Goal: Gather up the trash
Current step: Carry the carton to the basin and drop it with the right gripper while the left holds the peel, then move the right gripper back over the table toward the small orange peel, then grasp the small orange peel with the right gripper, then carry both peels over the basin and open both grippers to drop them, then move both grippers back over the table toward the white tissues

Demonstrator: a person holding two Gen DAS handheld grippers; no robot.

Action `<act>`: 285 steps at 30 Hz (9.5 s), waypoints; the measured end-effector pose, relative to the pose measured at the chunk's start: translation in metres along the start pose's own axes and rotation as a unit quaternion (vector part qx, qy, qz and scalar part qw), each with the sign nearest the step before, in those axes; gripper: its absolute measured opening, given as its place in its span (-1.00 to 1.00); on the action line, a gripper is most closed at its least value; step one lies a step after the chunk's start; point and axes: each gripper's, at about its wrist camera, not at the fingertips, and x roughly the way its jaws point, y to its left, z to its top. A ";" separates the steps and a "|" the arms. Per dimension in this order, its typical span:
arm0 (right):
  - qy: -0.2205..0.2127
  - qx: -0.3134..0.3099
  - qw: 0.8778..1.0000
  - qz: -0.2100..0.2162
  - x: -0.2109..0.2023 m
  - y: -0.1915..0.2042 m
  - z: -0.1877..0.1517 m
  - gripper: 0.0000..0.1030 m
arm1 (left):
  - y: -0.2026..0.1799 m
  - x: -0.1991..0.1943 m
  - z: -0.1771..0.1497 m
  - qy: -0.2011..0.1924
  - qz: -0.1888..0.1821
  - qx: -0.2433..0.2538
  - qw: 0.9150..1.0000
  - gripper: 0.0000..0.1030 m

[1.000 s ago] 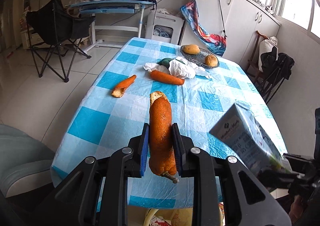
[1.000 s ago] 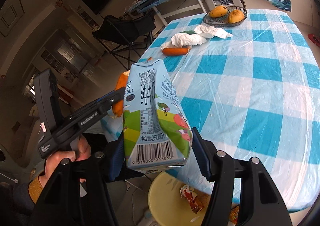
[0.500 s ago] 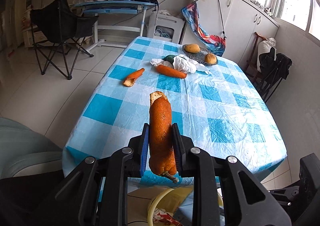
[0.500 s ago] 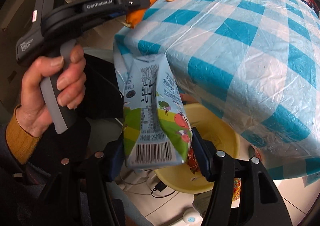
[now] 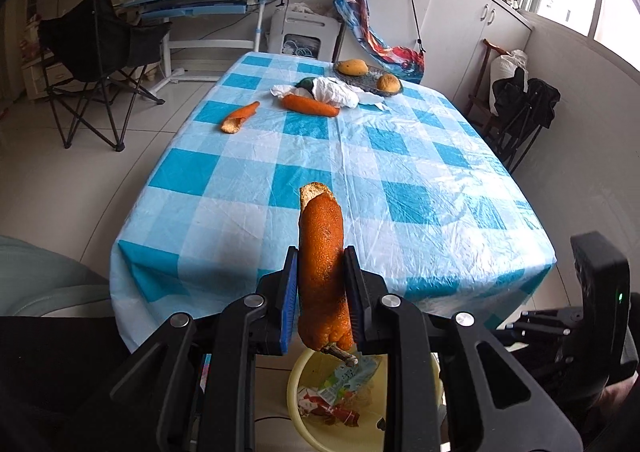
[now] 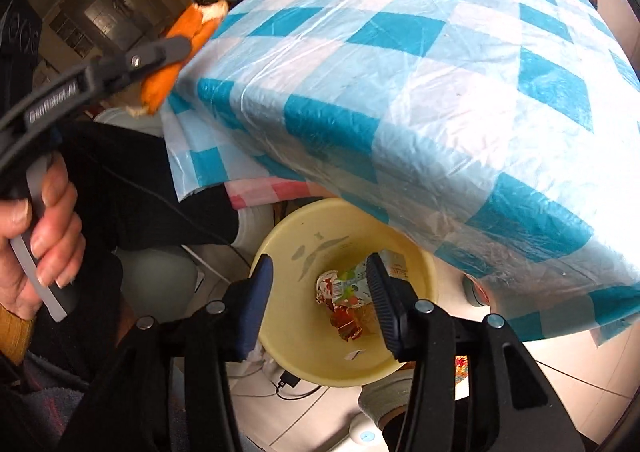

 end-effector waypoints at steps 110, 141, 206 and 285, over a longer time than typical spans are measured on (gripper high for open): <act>-0.171 -0.048 0.983 -0.049 -0.002 0.013 0.174 0.13 | 0.085 0.064 0.134 -0.004 0.095 -0.080 0.992 0.85; -0.119 -0.199 0.967 -0.109 0.057 0.001 0.249 -0.68 | 0.073 0.173 0.165 0.093 0.059 -0.045 0.993 -0.61; -0.095 -0.203 0.971 -0.079 0.076 0.005 0.256 -0.67 | 0.084 0.156 0.159 0.102 0.056 -0.050 0.992 -0.68; -0.151 0.096 0.984 -0.008 -0.032 -0.004 -0.016 0.30 | -0.030 0.008 -0.015 0.039 -0.053 0.033 0.997 0.05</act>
